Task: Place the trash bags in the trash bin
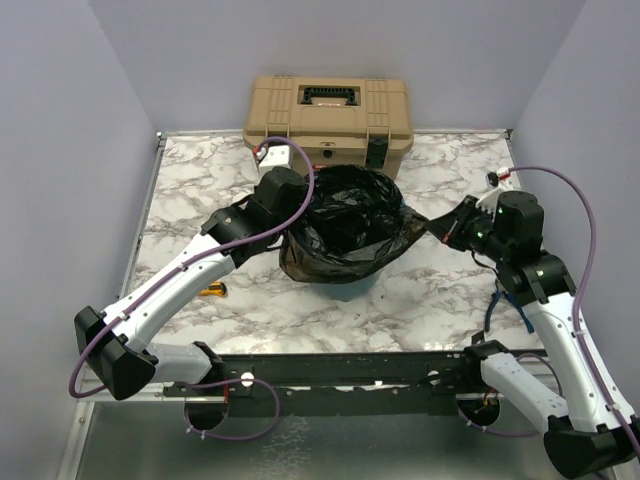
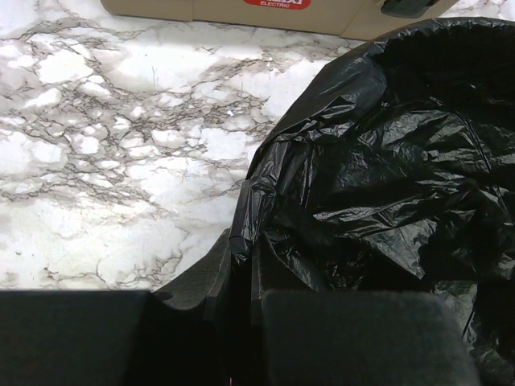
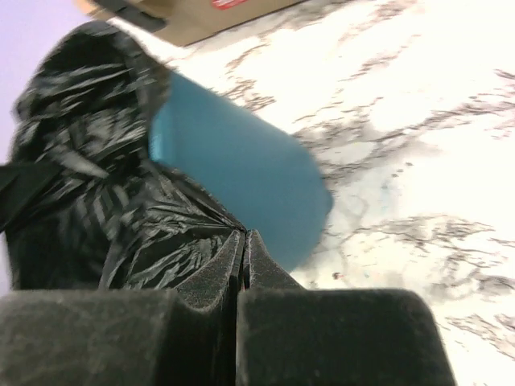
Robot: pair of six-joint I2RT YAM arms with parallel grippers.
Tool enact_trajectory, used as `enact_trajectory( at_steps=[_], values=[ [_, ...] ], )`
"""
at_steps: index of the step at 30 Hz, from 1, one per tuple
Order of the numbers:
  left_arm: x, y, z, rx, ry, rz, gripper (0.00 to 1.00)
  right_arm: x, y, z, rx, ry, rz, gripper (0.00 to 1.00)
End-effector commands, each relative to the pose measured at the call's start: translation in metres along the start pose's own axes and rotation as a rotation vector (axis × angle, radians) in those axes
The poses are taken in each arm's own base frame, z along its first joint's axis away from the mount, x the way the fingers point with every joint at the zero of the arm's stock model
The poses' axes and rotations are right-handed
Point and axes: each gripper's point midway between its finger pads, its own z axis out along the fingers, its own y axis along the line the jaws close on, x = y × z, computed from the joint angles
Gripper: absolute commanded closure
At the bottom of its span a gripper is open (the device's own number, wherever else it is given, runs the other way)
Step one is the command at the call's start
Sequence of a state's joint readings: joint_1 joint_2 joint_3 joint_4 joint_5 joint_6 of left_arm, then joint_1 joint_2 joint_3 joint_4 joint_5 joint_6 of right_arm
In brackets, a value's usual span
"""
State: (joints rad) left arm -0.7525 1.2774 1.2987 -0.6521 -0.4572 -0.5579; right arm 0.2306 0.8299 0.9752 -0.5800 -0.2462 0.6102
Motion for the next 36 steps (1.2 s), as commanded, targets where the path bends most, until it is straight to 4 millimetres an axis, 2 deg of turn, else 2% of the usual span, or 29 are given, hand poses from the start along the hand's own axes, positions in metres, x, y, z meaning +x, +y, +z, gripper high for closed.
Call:
enact_trajectory(
  at_steps=[1, 3, 6, 8, 10, 13, 15, 17, 18, 20, 21, 22, 23, 25, 27, 29, 30, 31, 33, 36],
  values=[
    [0.002, 0.001, 0.0, 0.007, 0.003, 0.031, 1.0, 0.003, -0.051, 0.013, 0.25, -0.012, 0.011, 1.0],
    [0.003, 0.001, 0.001, 0.007, 0.005, 0.032, 1.0, 0.019, -0.064, 0.018, 0.284, 0.04, 0.012, 1.0],
    [0.004, 0.002, 0.0, 0.007, 0.005, 0.028, 1.0, 0.055, -0.078, 0.022, 0.278, 0.13, 0.044, 0.99],
    [0.004, 0.003, 0.001, 0.004, 0.006, 0.025, 1.0, 0.076, -0.075, 0.029, 0.207, 0.18, 0.061, 0.99],
    [0.004, 0.002, 0.001, 0.009, 0.008, 0.024, 1.0, 0.088, -0.068, 0.033, 0.147, 0.221, 0.086, 1.0],
    [0.003, 0.0, 0.001, 0.016, 0.007, 0.023, 1.0, 0.094, -0.059, 0.042, 0.074, 0.246, 0.107, 0.99],
    [0.002, -0.001, 0.001, 0.02, 0.007, 0.025, 1.0, 0.091, -0.055, 0.043, 0.057, 0.247, 0.097, 0.97],
    [0.002, -0.002, 0.0, 0.025, 0.007, 0.026, 1.0, 0.08, -0.057, 0.039, 0.104, 0.218, 0.086, 0.81],
    [0.002, -0.002, -0.001, 0.03, 0.007, 0.029, 1.0, 0.069, -0.059, 0.035, 0.14, 0.184, 0.065, 0.75],
    [0.003, -0.003, -0.001, 0.035, 0.01, 0.034, 1.0, 0.041, -0.063, 0.018, 0.225, 0.094, 0.019, 0.56],
    [0.004, -0.003, -0.001, 0.039, 0.013, 0.039, 1.0, 0.027, -0.063, 0.008, 0.259, 0.045, -0.005, 0.52],
    [0.005, -0.004, 0.0, 0.043, 0.018, 0.042, 1.0, 0.004, -0.058, -0.005, 0.291, -0.03, -0.028, 0.5],
    [0.006, -0.005, 0.0, 0.046, 0.021, 0.043, 1.0, -0.012, -0.053, -0.017, 0.302, -0.082, -0.052, 0.47],
    [0.006, -0.006, 0.0, 0.053, 0.024, 0.043, 0.98, -0.037, -0.022, -0.031, 0.206, -0.128, -0.135, 0.48],
    [0.005, -0.008, -0.001, 0.07, 0.018, 0.048, 0.74, -0.045, 0.017, -0.031, 0.044, -0.075, -0.209, 0.6],
    [0.002, -0.01, -0.004, 0.085, 0.009, 0.05, 0.41, -0.042, 0.05, -0.02, -0.114, 0.036, -0.248, 0.77],
    [-0.001, -0.011, -0.006, 0.093, 0.003, 0.051, 0.33, -0.039, 0.063, -0.014, -0.184, 0.08, -0.259, 0.85],
    [-0.003, -0.012, -0.008, 0.102, -0.003, 0.053, 0.31, -0.037, 0.074, -0.007, -0.226, 0.105, -0.279, 0.88],
    [-0.008, -0.014, -0.016, 0.129, -0.014, 0.05, 0.2, -0.029, 0.097, 0.006, -0.243, 0.132, -0.359, 0.89],
    [-0.016, -0.018, -0.031, 0.182, -0.033, 0.042, 0.14, -0.001, 0.129, 0.029, -0.286, 0.23, -0.48, 0.91]
  ],
)
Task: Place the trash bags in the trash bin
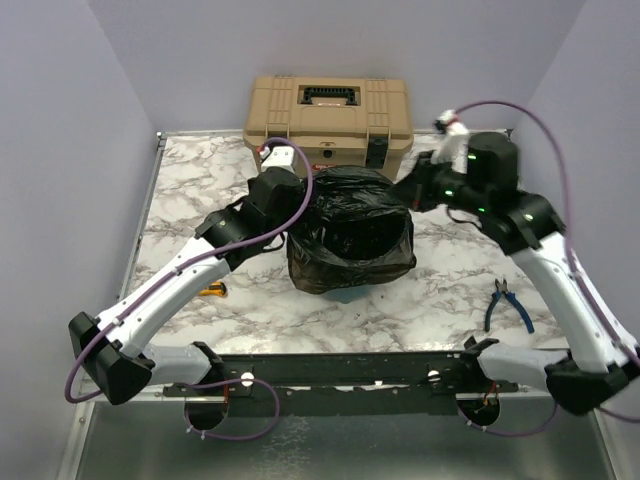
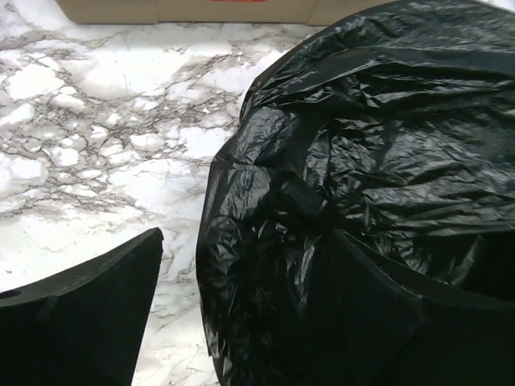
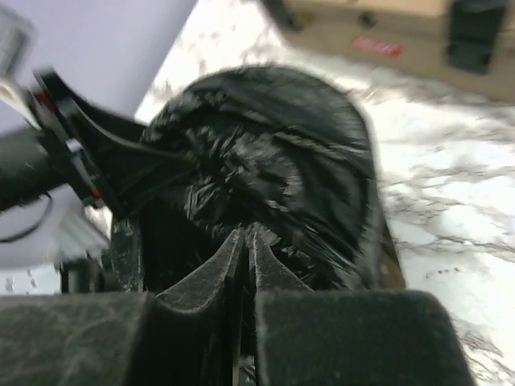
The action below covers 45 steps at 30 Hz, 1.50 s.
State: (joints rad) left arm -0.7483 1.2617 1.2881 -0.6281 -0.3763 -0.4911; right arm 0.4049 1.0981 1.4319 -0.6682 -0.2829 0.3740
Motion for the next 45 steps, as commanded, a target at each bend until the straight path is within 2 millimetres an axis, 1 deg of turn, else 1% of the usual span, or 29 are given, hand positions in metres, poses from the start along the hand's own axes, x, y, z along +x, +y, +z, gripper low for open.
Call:
enact_trajectory(
  at_steps=[1, 3, 4, 5, 6, 8, 9, 11, 12, 13, 14, 16, 17, 19, 20, 22, 23, 25, 27, 28, 31, 33, 35, 37, 38, 39, 40, 42, 45],
  values=[
    [-0.021, -0.011, -0.032, 0.118, -0.059, -0.006, 0.12, 0.053, 0.04, 0.049, -0.11, 0.253, -0.165, 0.93],
    [-0.021, -0.013, -0.04, 0.149, -0.051, 0.013, 0.12, 0.075, 0.042, 0.07, -0.079, 0.332, -0.248, 0.96],
    [-0.017, -0.013, -0.043, 0.162, -0.036, 0.027, 0.15, 0.084, 0.039, 0.08, -0.057, 0.357, -0.278, 0.96],
    [-0.011, -0.014, -0.044, 0.173, -0.013, 0.042, 0.21, 0.094, 0.036, 0.09, -0.046, 0.385, -0.299, 0.96],
    [-0.003, -0.013, -0.043, 0.182, 0.016, 0.058, 0.26, 0.104, 0.029, 0.102, -0.019, 0.417, -0.315, 0.97],
    [0.017, -0.014, -0.04, 0.204, 0.079, 0.081, 0.37, 0.12, 0.022, 0.115, -0.005, 0.465, -0.363, 0.99],
    [0.026, -0.015, -0.037, 0.213, 0.107, 0.086, 0.43, 0.126, 0.017, 0.121, 0.021, 0.478, -0.378, 0.99],
    [0.043, -0.018, -0.032, 0.236, 0.162, 0.085, 0.55, 0.14, 0.013, 0.128, 0.029, 0.506, -0.418, 0.99],
    [0.049, -0.019, -0.03, 0.241, 0.181, 0.084, 0.66, 0.145, 0.009, 0.133, 0.044, 0.505, -0.432, 0.99],
    [0.054, -0.019, -0.027, 0.242, 0.192, 0.086, 0.71, 0.15, 0.005, 0.137, 0.051, 0.504, -0.444, 0.99],
    [0.058, -0.017, -0.024, 0.234, 0.199, 0.085, 0.77, 0.156, 0.0, 0.142, 0.057, 0.501, -0.456, 0.99],
    [0.061, -0.015, -0.019, 0.216, 0.2, 0.087, 0.87, 0.164, -0.014, 0.149, 0.113, 0.492, -0.514, 0.99],
    [0.061, -0.014, -0.017, 0.21, 0.198, 0.088, 0.9, 0.169, -0.019, 0.152, 0.127, 0.485, -0.548, 0.99],
    [0.059, -0.013, -0.016, 0.2, 0.19, 0.087, 0.94, 0.18, -0.032, 0.157, 0.142, 0.478, -0.612, 0.99],
    [0.058, -0.013, -0.015, 0.194, 0.185, 0.085, 0.95, 0.193, -0.041, 0.157, 0.14, 0.493, -0.644, 0.99],
    [0.052, -0.012, -0.014, 0.181, 0.171, 0.082, 0.98, 0.203, -0.048, 0.155, 0.134, 0.492, -0.702, 0.99],
    [0.049, -0.013, -0.013, 0.179, 0.168, 0.082, 1.0, 0.203, -0.05, 0.155, 0.143, 0.474, -0.711, 0.99],
    [0.042, -0.015, -0.012, 0.171, 0.152, 0.078, 1.0, 0.198, -0.048, 0.153, 0.13, 0.414, -0.715, 0.99],
    [0.032, -0.015, -0.009, 0.15, 0.13, 0.084, 1.0, 0.18, -0.043, 0.15, 0.149, 0.322, -0.684, 1.0],
    [0.026, -0.013, -0.009, 0.128, 0.124, 0.093, 1.0, 0.166, -0.042, 0.146, 0.182, 0.285, -0.663, 0.99],
    [0.006, -0.002, -0.012, 0.044, 0.073, 0.099, 1.0, 0.136, -0.043, 0.135, 0.264, 0.214, -0.644, 0.99],
    [-0.006, 0.008, -0.016, -0.009, 0.027, 0.092, 1.0, 0.127, -0.033, 0.125, 0.231, 0.194, -0.617, 0.99],
    [-0.016, 0.018, -0.02, -0.066, 0.002, 0.093, 1.0, 0.124, -0.022, 0.115, 0.179, 0.174, -0.57, 0.99],
    [-0.022, 0.023, -0.023, -0.102, -0.007, 0.099, 1.0, 0.121, -0.018, 0.105, 0.162, 0.151, -0.509, 0.98],
    [-0.023, 0.022, -0.023, -0.101, -0.006, 0.104, 1.0, 0.118, -0.016, 0.099, 0.161, 0.137, -0.482, 0.97],
    [-0.023, 0.022, -0.022, -0.1, -0.001, 0.11, 1.0, 0.116, -0.018, 0.096, 0.177, 0.13, -0.464, 0.97],
    [-0.022, 0.022, -0.021, -0.101, 0.004, 0.115, 1.0, 0.112, -0.025, 0.092, 0.223, 0.119, -0.442, 0.96],
    [-0.019, 0.022, -0.019, -0.099, 0.018, 0.125, 1.0, 0.104, -0.045, 0.085, 0.332, 0.113, -0.403, 0.95],
    [-0.014, 0.022, -0.018, -0.093, 0.031, 0.13, 1.0, 0.089, -0.065, 0.077, 0.392, 0.113, -0.315, 0.94]
  ],
)
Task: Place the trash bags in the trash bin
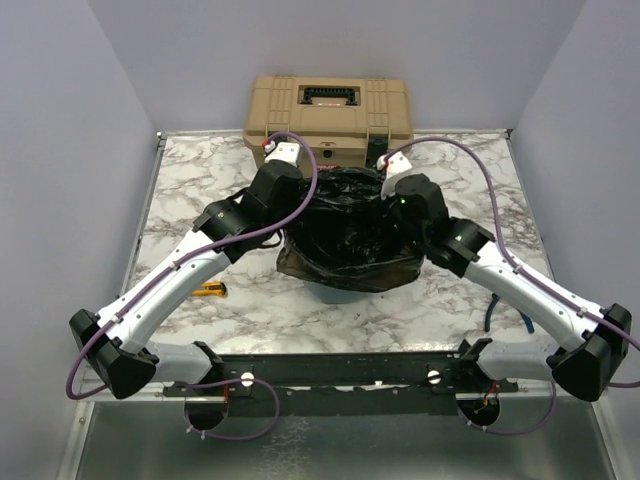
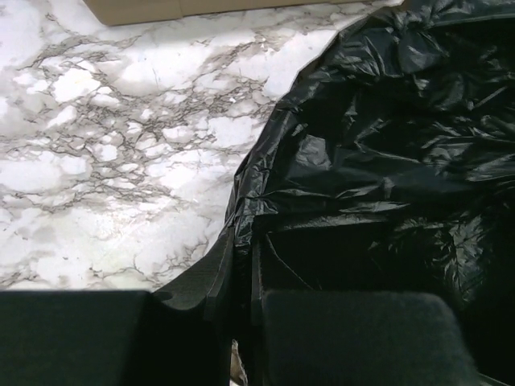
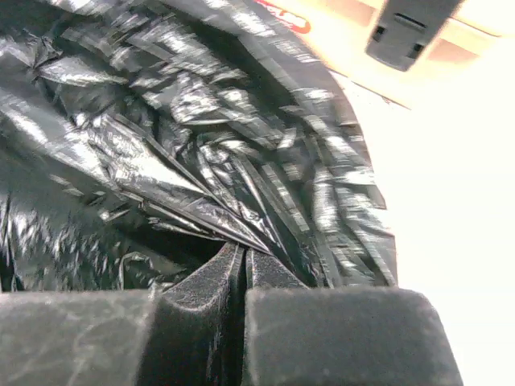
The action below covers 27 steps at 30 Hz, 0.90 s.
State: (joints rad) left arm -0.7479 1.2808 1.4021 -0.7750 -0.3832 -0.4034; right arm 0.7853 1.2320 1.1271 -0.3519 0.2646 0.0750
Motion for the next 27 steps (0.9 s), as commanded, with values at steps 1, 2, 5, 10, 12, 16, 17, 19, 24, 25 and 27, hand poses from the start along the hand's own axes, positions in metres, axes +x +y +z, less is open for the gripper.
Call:
enact_trajectory(
  at_steps=[1, 2, 5, 10, 12, 16, 17, 19, 24, 25, 27],
  values=[
    [-0.003, 0.014, -0.001, -0.064, -0.006, 0.022, 1.0, 0.01, -0.047, -0.006, 0.145, 0.088, 0.156, 0.94],
    [-0.003, 0.014, -0.002, -0.063, -0.007, 0.022, 1.0, 0.005, -0.045, -0.007, 0.107, 0.086, 0.171, 0.91],
    [-0.004, 0.012, -0.003, -0.046, -0.012, 0.018, 1.0, -0.011, -0.007, -0.012, -0.131, 0.062, 0.149, 0.66],
    [-0.006, 0.006, -0.001, -0.027, -0.017, 0.002, 1.0, -0.035, 0.055, -0.033, -0.499, 0.028, 0.197, 0.55],
    [-0.006, 0.004, 0.001, -0.022, -0.014, -0.003, 1.0, -0.037, 0.074, -0.048, -0.636, 0.03, 0.185, 0.53],
    [-0.006, 0.002, 0.005, -0.022, -0.008, -0.005, 1.0, -0.022, 0.06, -0.043, -0.526, 0.119, 0.162, 0.44],
    [-0.005, 0.002, 0.007, -0.025, -0.005, -0.008, 1.0, -0.016, 0.045, -0.033, -0.397, 0.148, 0.158, 0.44],
    [-0.005, -0.001, 0.009, -0.019, -0.003, -0.017, 1.0, -0.01, 0.027, -0.019, -0.261, 0.141, 0.168, 0.42],
    [-0.004, -0.003, 0.013, -0.019, -0.004, -0.04, 1.0, -0.054, 0.062, -0.023, -0.421, -0.107, 0.3, 0.4],
    [-0.004, -0.002, 0.013, -0.023, -0.007, -0.046, 1.0, -0.061, 0.06, -0.02, -0.386, -0.163, 0.327, 0.39],
    [-0.006, -0.003, 0.011, -0.019, -0.015, -0.056, 1.0, -0.066, 0.06, -0.013, -0.37, -0.234, 0.336, 0.37]
  ],
)
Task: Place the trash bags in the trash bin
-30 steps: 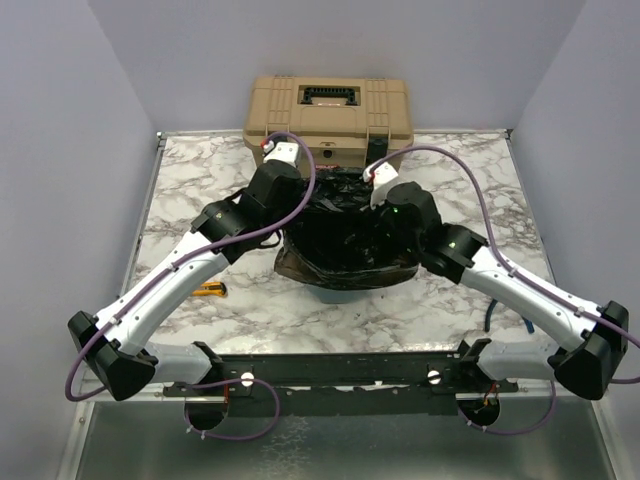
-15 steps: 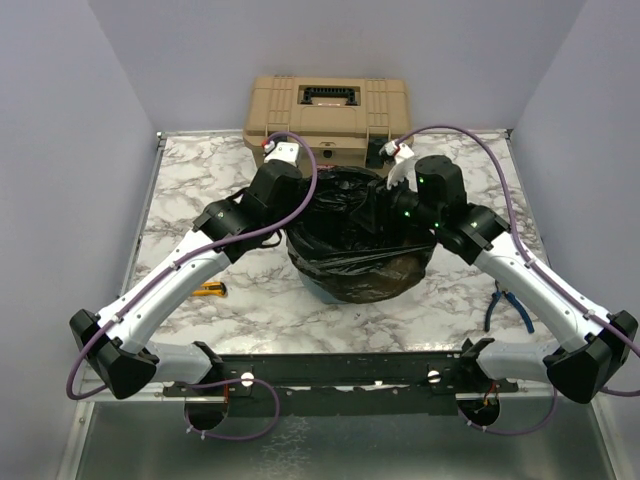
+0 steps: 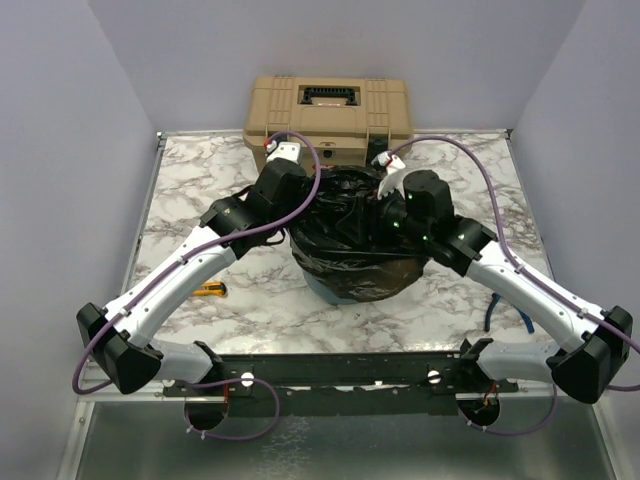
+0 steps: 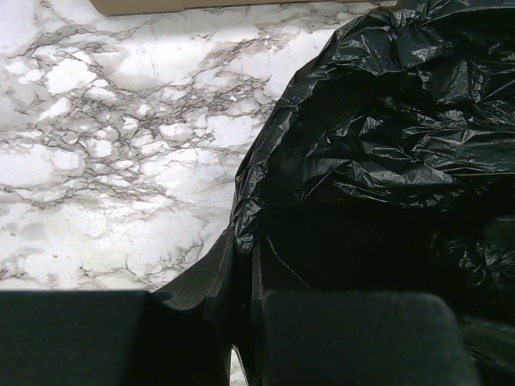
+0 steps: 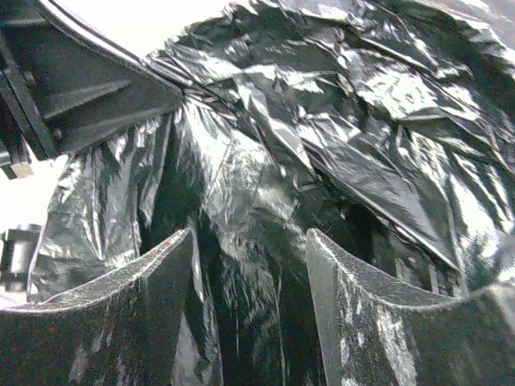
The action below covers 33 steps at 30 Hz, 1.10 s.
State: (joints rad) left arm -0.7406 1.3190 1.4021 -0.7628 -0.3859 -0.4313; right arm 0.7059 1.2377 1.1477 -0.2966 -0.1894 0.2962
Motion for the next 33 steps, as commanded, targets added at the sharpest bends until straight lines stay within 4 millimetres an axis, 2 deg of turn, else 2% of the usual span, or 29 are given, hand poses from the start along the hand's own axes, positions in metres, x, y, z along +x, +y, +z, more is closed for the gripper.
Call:
enact_trajectory(
  at_steps=[1, 6, 10, 12, 14, 16, 19, 21, 24, 26, 27, 28, 30, 31, 33],
  values=[
    [-0.01, -0.002, -0.002, 0.004, -0.035, -0.037, 1.0, -0.048, 0.014, 0.006, -0.016, -0.264, 0.034, 0.37],
    [-0.008, -0.006, -0.002, 0.024, -0.035, -0.047, 1.0, -0.061, 0.025, 0.022, -0.082, -0.311, -0.023, 0.36],
    [-0.007, -0.005, -0.002, 0.021, -0.036, -0.053, 1.0, -0.085, 0.036, 0.008, -0.118, -0.414, -0.053, 0.35],
    [-0.006, -0.004, -0.001, 0.019, -0.039, -0.057, 1.0, -0.105, 0.041, -0.001, -0.12, -0.462, -0.071, 0.33],
    [-0.005, -0.004, 0.0, 0.019, -0.036, -0.057, 1.0, -0.114, 0.047, -0.004, -0.131, -0.456, -0.087, 0.29],
    [-0.006, -0.004, 0.001, 0.017, -0.036, -0.057, 1.0, -0.114, 0.052, -0.002, -0.148, -0.411, -0.095, 0.23],
    [-0.008, -0.004, -0.001, 0.017, -0.043, -0.06, 1.0, -0.104, 0.045, 0.007, -0.117, -0.355, -0.073, 0.22],
    [-0.008, -0.004, -0.001, 0.02, -0.046, -0.064, 1.0, -0.106, 0.038, 0.007, -0.095, -0.418, -0.036, 0.21],
    [-0.008, -0.004, -0.002, 0.022, -0.046, -0.062, 1.0, -0.121, 0.041, -0.005, -0.084, -0.459, -0.035, 0.21],
    [-0.006, -0.005, -0.002, 0.031, -0.038, -0.055, 1.0, -0.134, 0.03, -0.022, 0.013, -0.468, -0.031, 0.2],
    [-0.005, -0.006, -0.002, 0.038, -0.035, -0.049, 0.91, -0.136, 0.016, -0.032, 0.105, -0.459, -0.014, 0.2],
    [-0.004, -0.006, -0.002, 0.043, -0.034, -0.046, 0.76, -0.14, 0.003, -0.046, 0.196, -0.464, -0.012, 0.2],
    [-0.005, -0.007, -0.006, 0.059, -0.037, -0.043, 0.39, -0.141, -0.023, -0.08, 0.375, -0.452, -0.019, 0.16],
    [-0.006, -0.008, -0.009, 0.068, -0.043, -0.046, 0.28, -0.136, -0.034, -0.097, 0.448, -0.441, -0.021, 0.15],
    [-0.011, -0.008, -0.015, 0.082, -0.068, -0.056, 0.15, -0.127, -0.051, -0.134, 0.567, -0.433, -0.01, 0.12]
  ],
)
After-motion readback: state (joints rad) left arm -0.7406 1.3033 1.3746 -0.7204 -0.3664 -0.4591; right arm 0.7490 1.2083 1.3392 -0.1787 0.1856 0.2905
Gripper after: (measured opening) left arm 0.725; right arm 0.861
